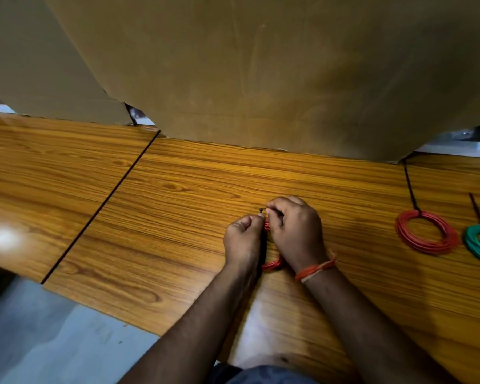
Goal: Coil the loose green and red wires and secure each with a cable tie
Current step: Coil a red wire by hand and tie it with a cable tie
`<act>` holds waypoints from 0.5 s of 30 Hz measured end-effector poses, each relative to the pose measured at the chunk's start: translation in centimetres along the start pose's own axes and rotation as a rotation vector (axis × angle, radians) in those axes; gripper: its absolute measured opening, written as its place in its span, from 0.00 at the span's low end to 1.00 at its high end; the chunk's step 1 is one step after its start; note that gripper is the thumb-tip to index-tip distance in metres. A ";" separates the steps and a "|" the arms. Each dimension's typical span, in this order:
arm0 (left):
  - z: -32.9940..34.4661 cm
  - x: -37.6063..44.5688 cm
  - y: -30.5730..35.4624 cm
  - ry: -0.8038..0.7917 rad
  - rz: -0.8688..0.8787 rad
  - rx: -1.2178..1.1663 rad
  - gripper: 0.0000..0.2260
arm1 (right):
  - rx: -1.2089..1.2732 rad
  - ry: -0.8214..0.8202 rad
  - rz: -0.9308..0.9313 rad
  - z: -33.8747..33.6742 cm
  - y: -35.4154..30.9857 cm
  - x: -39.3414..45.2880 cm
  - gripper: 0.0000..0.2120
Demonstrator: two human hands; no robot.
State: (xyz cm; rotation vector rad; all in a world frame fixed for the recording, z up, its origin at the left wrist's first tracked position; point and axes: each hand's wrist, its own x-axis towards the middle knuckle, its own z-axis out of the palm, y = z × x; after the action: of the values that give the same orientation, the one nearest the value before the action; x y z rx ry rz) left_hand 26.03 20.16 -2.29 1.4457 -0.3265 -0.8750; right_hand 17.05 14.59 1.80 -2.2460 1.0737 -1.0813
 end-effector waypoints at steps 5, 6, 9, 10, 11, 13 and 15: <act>-0.2 0.2 -0.6 0.032 0.060 0.079 0.17 | -0.098 -0.046 -0.012 -0.2 0.4 0.3 0.04; -0.3 0.3 -0.6 0.036 0.064 0.083 0.17 | -0.108 -0.053 -0.019 -0.3 0.3 0.4 0.05; -0.4 0.5 -0.9 0.040 0.061 0.094 0.17 | -0.118 -0.072 -0.037 -0.2 0.1 0.4 0.07; -0.4 0.5 -0.9 0.045 0.061 0.100 0.17 | -0.116 -0.078 -0.038 -0.3 0.1 0.4 0.07; -0.4 0.5 -0.9 0.049 0.061 0.105 0.17 | -0.115 -0.085 -0.036 -0.3 0.1 0.4 0.08; -0.3 0.5 -0.9 0.050 0.064 0.109 0.17 | -0.109 -0.097 -0.033 -0.4 0.1 0.4 0.08; -0.3 0.5 -1.0 0.048 0.067 0.106 0.17 | -0.105 -0.109 -0.032 -0.4 0.0 0.5 0.09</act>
State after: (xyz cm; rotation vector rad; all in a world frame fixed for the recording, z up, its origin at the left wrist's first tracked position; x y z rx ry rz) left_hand 26.30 20.14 -3.41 1.5426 -0.3882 -0.7774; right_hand 16.91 14.20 2.24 -2.3819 1.0751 -0.9228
